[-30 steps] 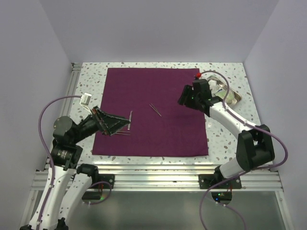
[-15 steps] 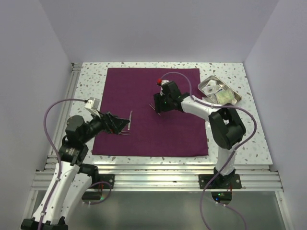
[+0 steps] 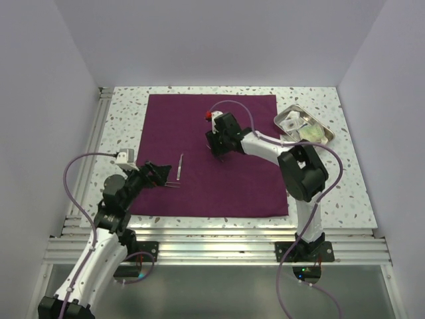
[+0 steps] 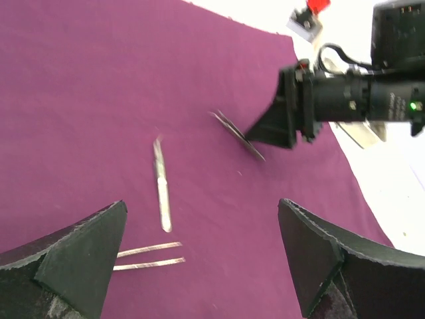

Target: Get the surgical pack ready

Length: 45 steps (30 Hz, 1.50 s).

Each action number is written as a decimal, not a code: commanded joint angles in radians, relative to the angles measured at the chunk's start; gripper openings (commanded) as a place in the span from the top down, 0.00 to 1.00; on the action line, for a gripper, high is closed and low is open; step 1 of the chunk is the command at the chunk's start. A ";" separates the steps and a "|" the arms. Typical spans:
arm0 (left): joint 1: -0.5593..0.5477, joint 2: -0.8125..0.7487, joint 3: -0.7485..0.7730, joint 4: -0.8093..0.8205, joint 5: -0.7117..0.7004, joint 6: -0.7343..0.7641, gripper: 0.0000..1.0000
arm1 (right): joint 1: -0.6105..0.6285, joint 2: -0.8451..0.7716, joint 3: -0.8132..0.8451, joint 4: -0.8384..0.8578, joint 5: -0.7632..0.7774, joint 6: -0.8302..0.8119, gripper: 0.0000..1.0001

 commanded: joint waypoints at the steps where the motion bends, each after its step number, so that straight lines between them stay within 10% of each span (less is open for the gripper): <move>1: -0.006 -0.040 -0.071 0.148 -0.112 0.037 0.00 | 0.009 0.002 0.015 0.023 0.034 -0.041 0.53; 30: -0.007 -0.001 -0.110 0.196 -0.084 0.056 0.00 | 0.033 0.068 0.023 0.018 0.081 -0.062 0.88; 45: -0.009 0.004 -0.110 0.204 -0.067 0.053 0.00 | -0.089 -0.288 -0.259 0.213 0.238 0.105 1.00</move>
